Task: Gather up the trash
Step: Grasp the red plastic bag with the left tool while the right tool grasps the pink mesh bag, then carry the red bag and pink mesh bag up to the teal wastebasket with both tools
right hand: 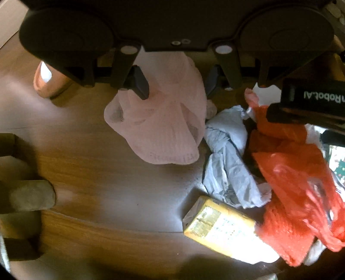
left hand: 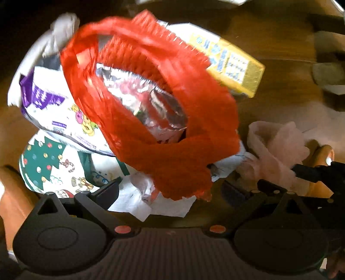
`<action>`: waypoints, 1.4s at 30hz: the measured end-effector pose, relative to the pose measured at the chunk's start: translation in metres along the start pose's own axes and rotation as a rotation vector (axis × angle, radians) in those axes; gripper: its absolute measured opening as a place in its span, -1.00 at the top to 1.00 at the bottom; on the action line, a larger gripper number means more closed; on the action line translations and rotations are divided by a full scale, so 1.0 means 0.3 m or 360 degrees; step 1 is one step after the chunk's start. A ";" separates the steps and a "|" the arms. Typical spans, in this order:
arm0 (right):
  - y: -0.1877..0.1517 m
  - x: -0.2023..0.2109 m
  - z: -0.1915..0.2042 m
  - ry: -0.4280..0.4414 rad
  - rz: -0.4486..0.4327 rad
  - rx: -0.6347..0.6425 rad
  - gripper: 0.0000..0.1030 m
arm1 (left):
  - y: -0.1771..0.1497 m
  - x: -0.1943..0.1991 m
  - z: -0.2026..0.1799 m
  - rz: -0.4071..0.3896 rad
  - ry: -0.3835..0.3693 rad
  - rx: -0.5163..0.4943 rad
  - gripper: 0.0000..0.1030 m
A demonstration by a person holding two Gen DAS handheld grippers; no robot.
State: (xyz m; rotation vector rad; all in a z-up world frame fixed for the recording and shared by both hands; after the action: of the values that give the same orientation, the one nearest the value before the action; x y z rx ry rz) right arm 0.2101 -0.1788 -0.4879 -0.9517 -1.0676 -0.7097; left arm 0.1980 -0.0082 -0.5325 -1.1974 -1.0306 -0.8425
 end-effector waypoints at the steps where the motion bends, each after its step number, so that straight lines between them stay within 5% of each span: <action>1: 0.003 -0.010 -0.002 -0.0022 0.0000 0.0010 -0.03 | -0.001 -0.014 0.001 0.0014 -0.0011 0.0005 -0.97; 7: 0.006 -0.030 -0.008 -0.0048 -0.0034 0.0018 0.00 | 0.009 -0.059 0.010 0.0074 -0.0050 0.0045 -0.63; 10: 0.007 -0.030 -0.008 -0.0047 -0.0018 0.0020 0.51 | 0.011 -0.067 0.008 0.0096 -0.0079 0.0041 -0.38; 14: 0.006 -0.024 -0.019 -0.0040 -0.0014 0.0021 0.64 | 0.002 -0.070 -0.011 0.0111 -0.0103 0.0024 -0.13; 26: 0.012 0.265 0.007 -0.0063 -0.0052 0.0061 0.72 | -0.042 0.081 0.015 0.0089 -0.0100 0.0081 -0.07; 42: -0.199 0.804 0.093 0.0011 -0.0654 0.0135 0.72 | -0.232 0.566 0.040 -0.0244 -0.0100 0.0113 -0.07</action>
State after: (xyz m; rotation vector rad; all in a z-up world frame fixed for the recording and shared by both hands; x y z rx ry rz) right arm 0.2297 -0.1882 -0.2388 -0.6608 -1.2936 -0.9935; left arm 0.1868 -0.0078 -0.3490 -1.1009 -1.2058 -0.8840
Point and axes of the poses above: each gripper's, at about its wrist camera, not at the fingertips, and x roughly against the way its jaws point, z to its left, y to its top, the point moved 3 cm from there along -x, roughly the way its jaws point, and after that the axes turned 13 degrees about y, right-handed, at the moved point
